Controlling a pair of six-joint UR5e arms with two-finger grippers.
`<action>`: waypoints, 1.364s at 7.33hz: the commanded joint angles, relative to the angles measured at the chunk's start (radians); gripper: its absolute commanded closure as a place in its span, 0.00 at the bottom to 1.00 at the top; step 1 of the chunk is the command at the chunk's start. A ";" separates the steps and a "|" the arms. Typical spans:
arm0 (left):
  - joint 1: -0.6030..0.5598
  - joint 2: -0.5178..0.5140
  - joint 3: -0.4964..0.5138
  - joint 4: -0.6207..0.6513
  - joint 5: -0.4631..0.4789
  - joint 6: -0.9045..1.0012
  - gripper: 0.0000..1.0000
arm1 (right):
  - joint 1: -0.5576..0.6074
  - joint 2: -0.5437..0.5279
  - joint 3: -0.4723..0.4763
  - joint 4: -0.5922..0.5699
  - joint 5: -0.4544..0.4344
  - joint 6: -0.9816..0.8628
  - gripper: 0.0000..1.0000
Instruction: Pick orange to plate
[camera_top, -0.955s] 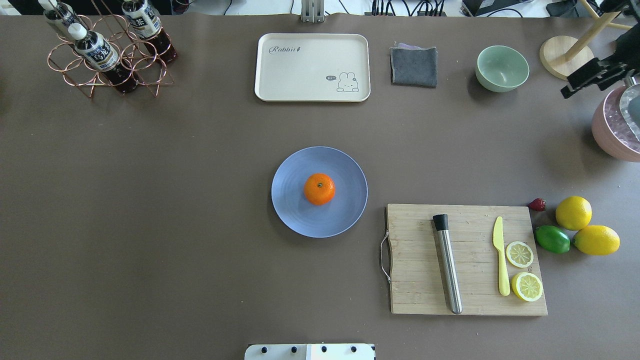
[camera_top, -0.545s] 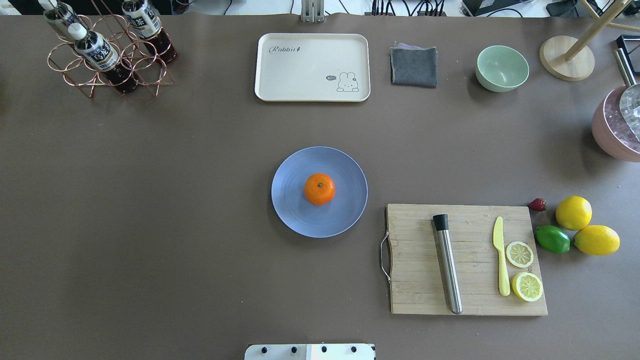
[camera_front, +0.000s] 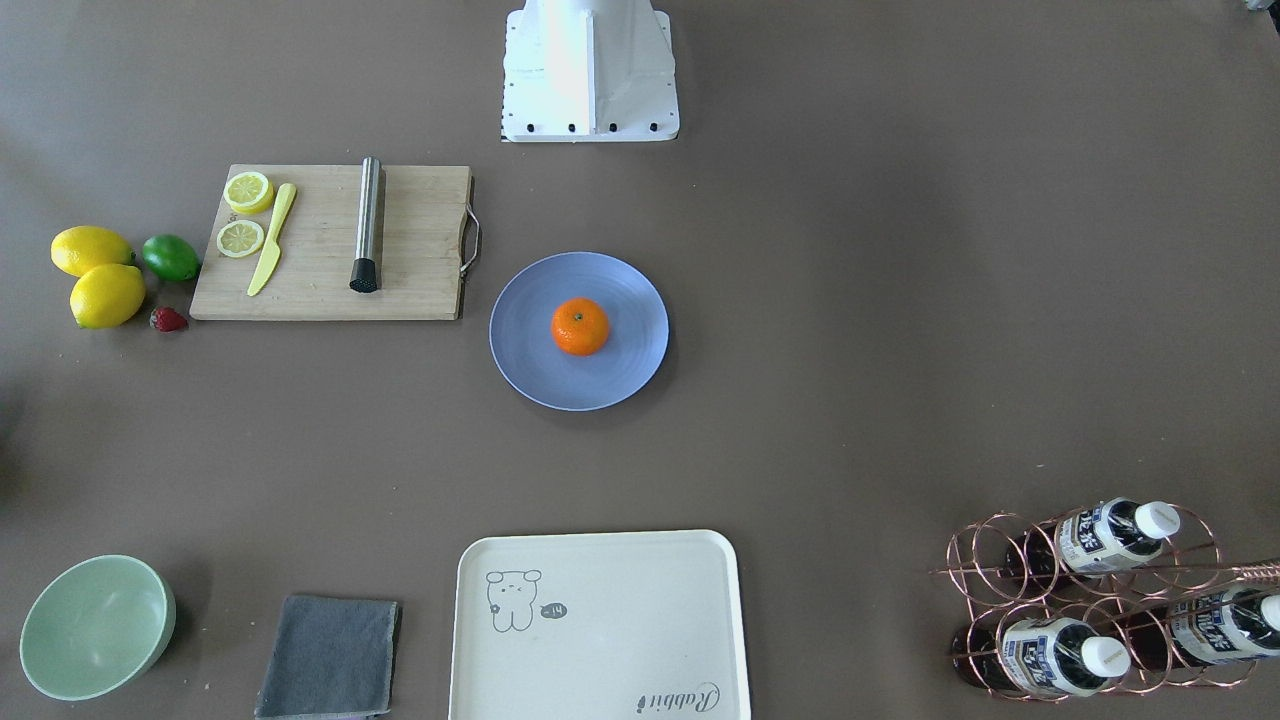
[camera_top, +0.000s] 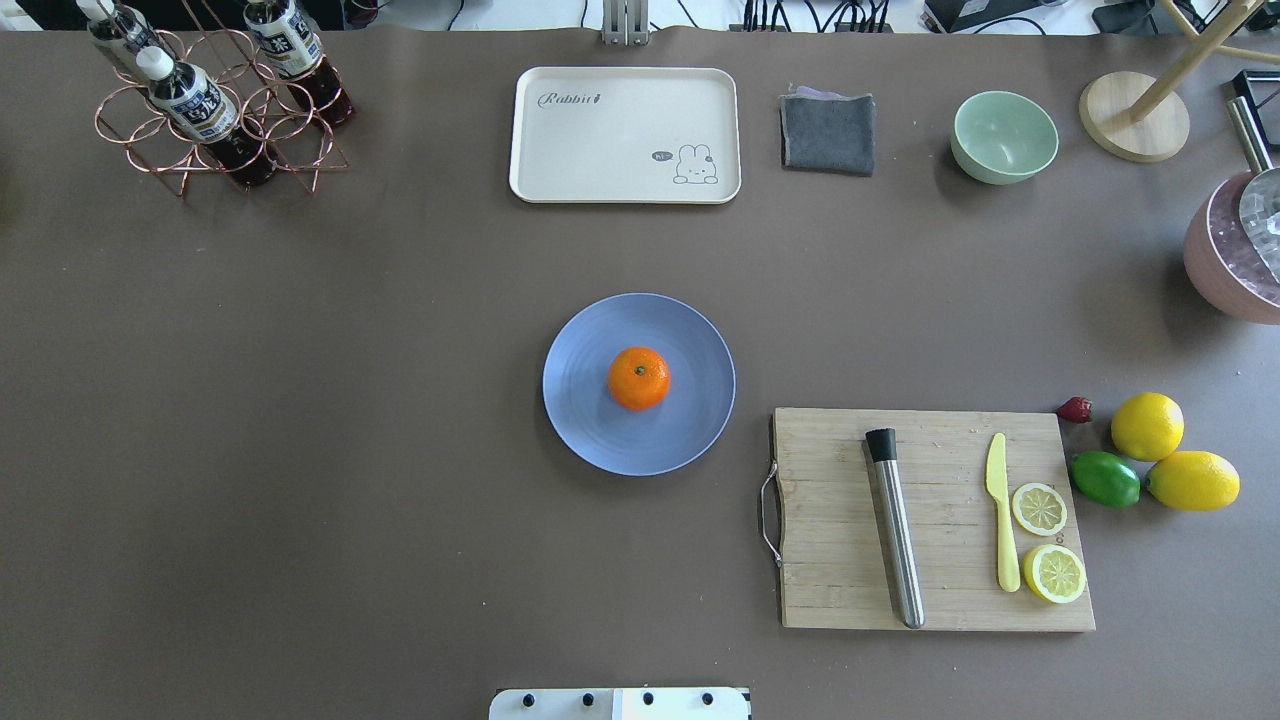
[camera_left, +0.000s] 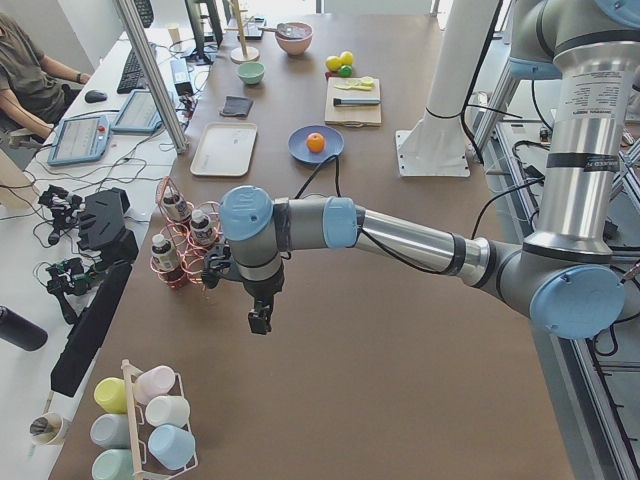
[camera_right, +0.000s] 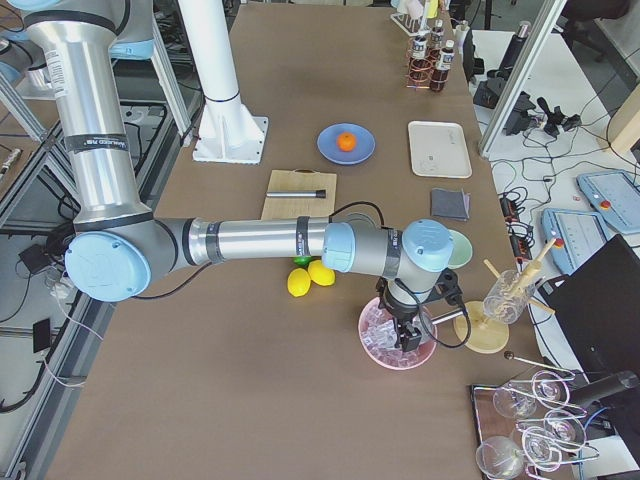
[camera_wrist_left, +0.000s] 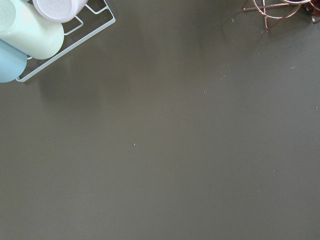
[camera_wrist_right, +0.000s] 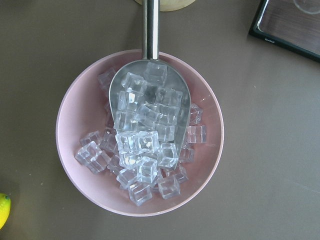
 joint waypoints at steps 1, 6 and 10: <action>0.000 0.049 0.009 -0.076 0.003 -0.005 0.03 | 0.005 -0.002 -0.003 0.000 0.001 -0.001 0.00; 0.000 0.068 0.002 -0.087 0.004 -0.080 0.03 | 0.005 -0.011 -0.003 0.000 0.007 0.002 0.00; -0.002 0.080 -0.001 -0.088 0.000 -0.085 0.03 | 0.003 -0.011 -0.001 0.000 0.010 0.010 0.00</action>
